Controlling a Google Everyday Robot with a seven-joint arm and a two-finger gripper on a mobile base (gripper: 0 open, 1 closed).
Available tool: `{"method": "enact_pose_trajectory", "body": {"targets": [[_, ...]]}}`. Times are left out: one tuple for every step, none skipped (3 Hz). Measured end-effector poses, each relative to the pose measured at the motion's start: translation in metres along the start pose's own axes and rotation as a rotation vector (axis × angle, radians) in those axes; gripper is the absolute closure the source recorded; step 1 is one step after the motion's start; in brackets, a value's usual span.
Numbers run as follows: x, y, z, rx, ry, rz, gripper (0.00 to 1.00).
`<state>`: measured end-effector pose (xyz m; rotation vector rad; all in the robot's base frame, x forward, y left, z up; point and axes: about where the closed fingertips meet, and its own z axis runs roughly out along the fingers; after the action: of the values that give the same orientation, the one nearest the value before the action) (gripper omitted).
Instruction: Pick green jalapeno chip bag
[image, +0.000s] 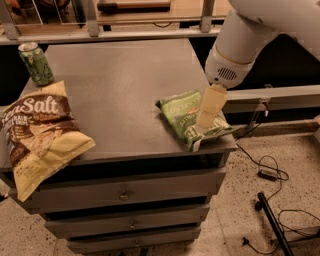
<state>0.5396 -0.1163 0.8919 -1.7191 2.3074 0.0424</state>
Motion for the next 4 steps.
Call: {"method": "enact_pose_trajectory", "body": {"targets": [[0.0, 0.015, 0.022, -0.036, 0.013, 0.034, 0.0], [-0.013, 0.04, 0.044, -0.087, 0.017, 0.027, 0.03], [-0.016, 0.052, 0.056, -0.113, 0.037, 0.035, 0.18], [-0.013, 0.055, 0.061, -0.119, 0.052, 0.052, 0.4]]}}
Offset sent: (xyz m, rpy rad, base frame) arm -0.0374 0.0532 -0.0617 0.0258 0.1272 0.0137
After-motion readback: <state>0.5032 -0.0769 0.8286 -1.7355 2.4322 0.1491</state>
